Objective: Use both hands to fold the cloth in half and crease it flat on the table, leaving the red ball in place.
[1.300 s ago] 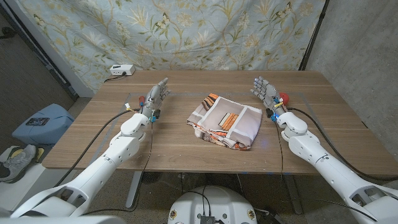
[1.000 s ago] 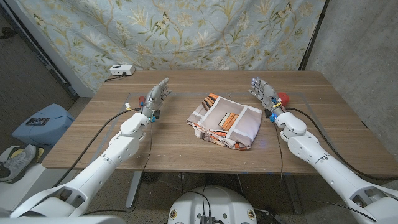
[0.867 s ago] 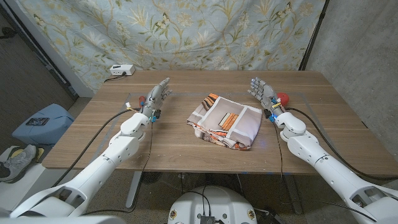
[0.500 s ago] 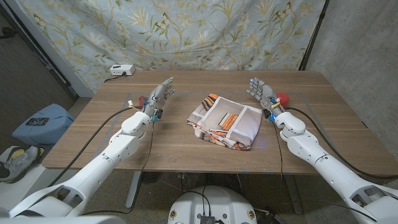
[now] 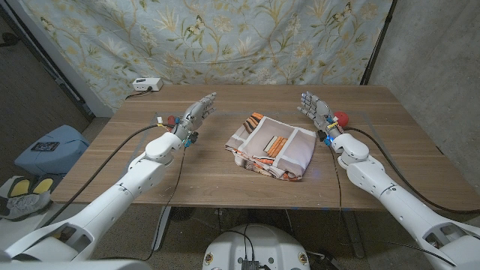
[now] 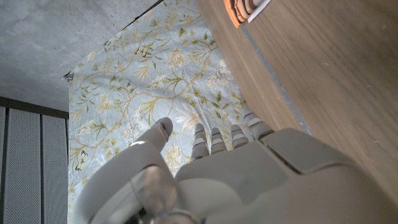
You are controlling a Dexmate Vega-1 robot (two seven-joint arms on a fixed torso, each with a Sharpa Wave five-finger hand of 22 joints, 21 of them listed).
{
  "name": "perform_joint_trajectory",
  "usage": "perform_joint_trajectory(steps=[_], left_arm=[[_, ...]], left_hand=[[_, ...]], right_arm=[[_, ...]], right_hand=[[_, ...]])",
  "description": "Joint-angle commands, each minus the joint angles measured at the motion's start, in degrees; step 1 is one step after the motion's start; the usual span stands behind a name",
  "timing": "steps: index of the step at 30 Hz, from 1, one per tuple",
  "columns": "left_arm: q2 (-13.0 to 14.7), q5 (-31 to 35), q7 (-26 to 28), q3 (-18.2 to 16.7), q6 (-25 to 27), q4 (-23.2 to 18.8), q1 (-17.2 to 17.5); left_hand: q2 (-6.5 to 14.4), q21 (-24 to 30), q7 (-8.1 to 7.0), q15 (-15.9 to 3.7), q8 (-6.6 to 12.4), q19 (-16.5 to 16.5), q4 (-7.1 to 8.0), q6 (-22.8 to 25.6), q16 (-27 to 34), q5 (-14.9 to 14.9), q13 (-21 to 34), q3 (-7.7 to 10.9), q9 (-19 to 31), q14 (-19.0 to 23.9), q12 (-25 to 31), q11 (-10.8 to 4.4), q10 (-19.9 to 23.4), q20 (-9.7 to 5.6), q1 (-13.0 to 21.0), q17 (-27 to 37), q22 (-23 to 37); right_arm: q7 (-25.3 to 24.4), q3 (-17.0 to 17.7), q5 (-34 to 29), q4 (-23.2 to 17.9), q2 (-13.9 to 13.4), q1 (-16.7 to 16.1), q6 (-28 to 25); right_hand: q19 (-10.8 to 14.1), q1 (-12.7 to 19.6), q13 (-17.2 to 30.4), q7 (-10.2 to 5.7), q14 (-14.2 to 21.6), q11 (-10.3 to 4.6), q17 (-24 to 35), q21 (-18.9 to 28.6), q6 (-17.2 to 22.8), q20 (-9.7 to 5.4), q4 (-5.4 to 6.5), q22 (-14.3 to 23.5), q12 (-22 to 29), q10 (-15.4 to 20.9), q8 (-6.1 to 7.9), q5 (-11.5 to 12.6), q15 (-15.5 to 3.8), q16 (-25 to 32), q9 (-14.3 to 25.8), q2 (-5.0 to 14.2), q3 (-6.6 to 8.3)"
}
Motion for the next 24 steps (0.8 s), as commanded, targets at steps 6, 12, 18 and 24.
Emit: perform_joint_trajectory(steps=[6, 12, 18, 24], left_arm=[[5.88, 6.33, 2.26, 0.43, 2.24, -7.88, 2.21], [7.92, 7.95, 1.94, 0.43, 2.44, -10.25, 3.39], [10.28, 10.87, 2.43, 0.45, 2.49, -12.86, 4.91], [12.43, 14.17, 3.58, 0.47, 3.48, -15.45, 6.50]], left_hand=[[-0.13, -0.14, -0.39, -0.05, -0.07, -0.18, -0.89, -0.72, 0.00, 0.45, 0.14, -0.12, 0.18, -0.66, -0.06, -0.32, -0.62, -0.18, 0.84, 0.10, 0.16], [-0.11, -0.18, -0.64, -0.19, -0.08, -0.26, -1.23, -0.89, 0.01, 0.51, 0.14, -0.16, 0.17, -0.74, -0.09, -0.38, -0.71, -0.25, 1.04, 0.10, 0.15], [-0.02, -0.23, -0.71, -0.24, -0.04, -0.41, -1.55, -0.91, 0.02, 0.60, 0.12, -0.11, 0.16, -0.78, -0.09, -0.46, -0.71, -0.30, 1.27, 0.09, 0.14], [0.05, -0.21, -0.63, -0.32, 0.04, -0.36, -1.78, -0.78, 0.05, 0.66, 0.12, -0.08, 0.15, -0.77, -0.07, -0.46, -0.66, -0.36, 1.45, 0.09, 0.13]], right_arm=[[0.82, 0.20, -0.28, 0.26, -0.54, 0.45, 0.75], [-0.22, 0.61, -0.61, -1.86, -1.58, -0.55, 0.21], [-1.13, 0.94, -0.95, -3.25, -2.11, -1.43, 0.25], [-1.09, 0.96, -1.17, -3.73, -2.54, -1.54, 0.10]], right_hand=[[-0.09, -0.02, 0.17, 0.20, -0.16, 0.35, 0.22, -0.11, -0.10, -0.97, -0.02, 0.10, -0.27, -0.35, 0.01, 0.25, 0.52, -0.42, 0.13, -0.15, -0.36], [-0.15, -0.05, 0.18, 0.24, -0.17, 0.35, 0.22, -0.13, -0.15, -0.96, -0.01, 0.11, -0.36, -0.42, -0.02, 0.26, 0.56, -0.49, 0.13, -0.15, -0.45], [-0.26, -0.01, 0.20, 0.48, -0.41, 0.71, 0.22, -0.16, -0.39, -0.78, -0.05, 0.11, -0.54, -0.74, -0.12, 0.28, 0.73, -0.70, 0.12, -0.12, -0.52], [-0.56, -0.01, 0.21, 0.63, -0.57, 0.79, 0.22, -0.25, -0.79, -0.86, -0.07, 0.10, -0.68, -1.01, -0.25, 0.28, 0.62, -0.86, 0.12, -0.14, -0.62]])
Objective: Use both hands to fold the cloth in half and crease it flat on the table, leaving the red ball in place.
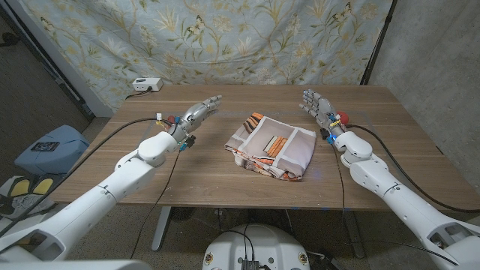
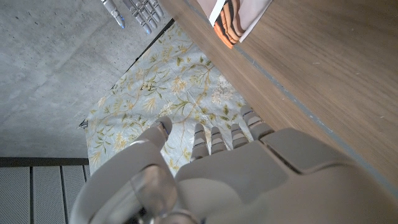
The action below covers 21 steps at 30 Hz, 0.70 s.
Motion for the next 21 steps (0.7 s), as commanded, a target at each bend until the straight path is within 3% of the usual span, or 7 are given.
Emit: perform_joint_trajectory(steps=[1, 11, 21], left_arm=[[8.94, 5.87, 1.41, 0.25, 1.15, -10.56, 5.17], [10.98, 11.39, 2.10, 1.02, 2.86, -12.64, 5.23], [11.28, 14.10, -2.33, 3.48, 4.18, -12.58, 2.01]], left_hand=[[0.21, 0.12, -0.05, -0.02, 0.06, -0.14, -0.34, -0.13, 0.03, 0.27, 0.12, 0.12, 0.16, -0.45, -0.06, -0.18, -0.34, -0.16, 0.72, 0.09, 0.12], [0.07, 0.25, -0.20, -0.45, 0.34, 0.20, -0.90, 0.58, 0.20, 0.36, 0.11, -0.01, 0.14, -0.06, 0.11, -0.52, 0.12, -0.47, 1.02, 0.08, 0.10], [-0.21, 0.37, -0.31, -0.80, 0.39, 0.60, -1.39, 0.93, 0.30, 0.36, 0.09, -0.36, 0.13, 0.36, 0.21, -0.83, 0.45, -0.69, 1.12, 0.08, 0.09]], right_arm=[[-1.62, 0.34, -1.01, -1.68, -1.02, -0.76, -0.46], [-1.17, 0.00, -1.36, -1.15, -1.29, 0.27, -1.32], [-1.64, -0.13, -2.34, -2.43, -3.01, 0.81, -3.73]], right_hand=[[-0.06, -0.02, 0.21, 0.11, 0.05, 0.18, 0.23, -0.23, -0.20, -0.76, -0.07, 0.11, -0.08, -0.24, -0.26, 0.28, 0.14, -0.24, 0.12, -0.16, -0.31], [-0.18, 0.01, 0.22, 0.27, -0.09, 0.14, 0.22, -0.23, -0.28, -0.72, -0.11, 0.10, -0.17, -0.41, -0.24, 0.30, 0.20, -0.41, 0.12, -0.15, -0.42], [-0.45, 0.14, 0.23, 0.41, -0.30, 0.32, 0.18, -0.31, -0.24, -0.59, -0.22, 0.10, -0.21, -0.50, -0.20, 0.34, 0.35, -0.59, 0.11, -0.13, -0.43]])
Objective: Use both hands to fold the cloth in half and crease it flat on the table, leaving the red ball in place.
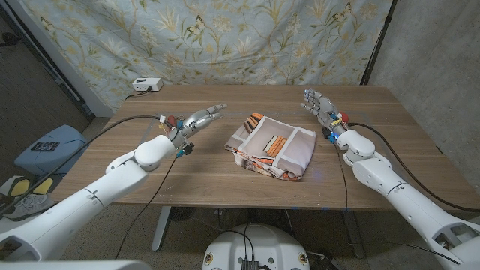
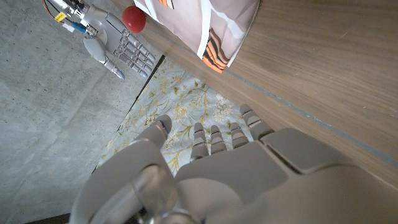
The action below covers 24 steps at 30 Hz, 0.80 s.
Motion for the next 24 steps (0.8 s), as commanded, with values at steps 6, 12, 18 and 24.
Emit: perform_joint_trajectory(steps=[6, 12, 18, 24], left_arm=[[2.05, 7.55, -6.79, 4.33, 3.92, -1.77, -5.41], [3.27, 10.84, -9.63, 5.85, 5.88, -3.72, -7.43], [5.25, 11.45, -10.38, 5.30, 7.85, -6.40, -6.39], [7.11, 11.14, -10.56, 4.52, 9.41, -8.19, -4.56]], left_hand=[[0.05, 0.32, -0.32, -0.55, -0.12, 0.09, -0.27, -0.28, 0.34, 0.32, 0.11, -0.19, 0.13, -0.05, 0.32, -0.52, 0.27, -0.43, 0.45, 0.31, 0.09], [0.26, 0.26, -0.73, -0.99, -0.43, -0.07, 0.16, -1.23, 0.48, 0.23, 0.14, -0.70, 0.12, 0.13, 0.36, -0.80, 0.45, -0.69, -0.04, 0.46, 0.11], [0.32, 0.19, -1.06, -1.21, -0.50, -0.26, 0.44, -1.66, 0.55, 0.16, 0.15, -1.06, 0.11, 0.22, 0.25, -0.86, 0.24, -0.93, -0.38, 0.54, 0.12], [0.38, 0.19, -1.10, -1.27, -0.48, -0.26, 0.58, -1.81, 0.58, 0.15, 0.15, -1.28, 0.10, 0.31, 0.26, -0.90, 0.29, -1.02, -0.56, 0.55, 0.12]], right_arm=[[-0.42, -0.19, -1.54, -1.42, -2.27, 0.64, -2.38], [-0.67, 0.02, -1.78, -2.00, -2.96, 0.38, -2.78], [-1.64, 0.69, -1.96, -3.78, -4.07, -0.66, -3.31], [-2.70, 1.16, -1.92, -5.57, -4.93, -1.66, -4.50]], right_hand=[[-0.64, 0.23, 0.23, 0.15, -0.14, 0.10, 0.16, -0.08, 0.04, -0.59, -0.21, 0.10, -0.19, -0.38, 0.08, 0.36, 0.15, -0.28, 0.11, -0.13, -0.05], [-0.86, 0.26, 0.23, 0.11, -0.19, -0.06, 0.15, -0.13, 0.04, -0.67, -0.24, 0.10, -0.18, -0.35, 0.09, 0.37, 0.23, -0.35, 0.11, -0.12, -0.09], [-1.04, 0.27, 0.23, 0.17, -0.31, 0.06, 0.16, -0.16, 0.01, -0.63, -0.25, 0.09, -0.21, -0.42, 0.10, 0.37, 0.20, -0.44, 0.11, -0.11, -0.14], [-1.22, 0.26, 0.24, 0.03, -0.38, 0.12, 0.17, -0.18, -0.03, -0.65, -0.24, 0.09, -0.19, -0.39, 0.09, 0.37, 0.20, -0.49, 0.11, -0.10, -0.18]])
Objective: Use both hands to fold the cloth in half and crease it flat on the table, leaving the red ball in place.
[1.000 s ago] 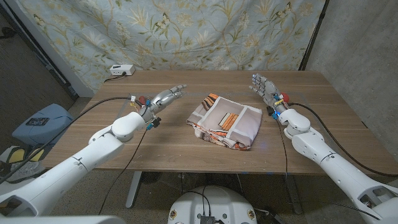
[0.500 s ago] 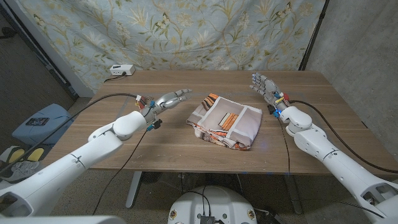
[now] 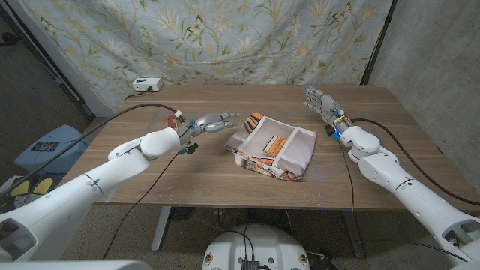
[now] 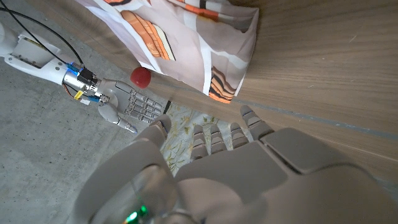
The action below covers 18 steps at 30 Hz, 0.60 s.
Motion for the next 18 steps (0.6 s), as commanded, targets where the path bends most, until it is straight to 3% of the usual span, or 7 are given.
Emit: perform_joint_trajectory(steps=[1, 9, 18], left_arm=[[3.46, 1.48, -2.14, -0.33, 3.17, -3.71, 1.55], [5.35, 3.71, -2.55, -0.15, 5.85, -6.27, 2.48], [7.03, 8.73, -6.08, 1.71, 11.40, -9.20, 0.75]], left_hand=[[0.15, 0.18, 0.01, -0.27, 0.05, 0.35, 0.10, -0.26, 0.34, 0.15, 0.16, -0.33, 0.10, -0.10, 0.25, -0.57, -0.13, -0.37, -0.35, 0.12, 0.12], [0.35, 0.11, 0.08, -0.07, -0.10, 0.11, 0.46, -0.99, 0.36, 0.11, 0.17, -0.68, 0.09, -0.10, 0.10, -0.47, -0.45, -0.43, -0.71, 0.20, 0.13], [0.83, -0.55, -0.89, 0.64, -0.34, -2.23, 2.65, -4.21, 0.00, 0.08, 0.18, -1.77, 0.05, -2.10, -0.53, -0.23, -2.39, -0.19, -2.62, 0.64, 0.20]], right_arm=[[-1.71, 1.01, -0.18, -3.07, -1.75, -1.63, -1.80], [-2.82, 1.25, -0.20, -3.44, -1.42, -2.20, -1.79], [-3.02, 1.43, -0.62, -4.00, -1.74, -2.38, -1.53]], right_hand=[[-0.03, 0.26, 0.24, 0.08, -0.19, 0.01, 0.17, -0.21, -0.02, -0.66, 0.00, 0.09, -0.20, -0.09, 0.10, 0.37, 0.01, -0.03, 0.11, -0.10, 0.05], [-0.30, 0.26, 0.24, 0.19, -0.20, 0.00, 0.18, -0.22, 0.08, -0.66, 0.00, 0.09, -0.14, 0.05, 0.15, 0.38, 0.19, -0.07, 0.11, -0.09, -0.01], [-0.41, 0.29, 0.25, 0.20, -0.20, -0.05, 0.19, -0.18, 0.28, -0.59, -0.01, 0.09, -0.09, 0.21, 0.22, 0.40, 0.25, -0.11, 0.11, -0.05, -0.06]])
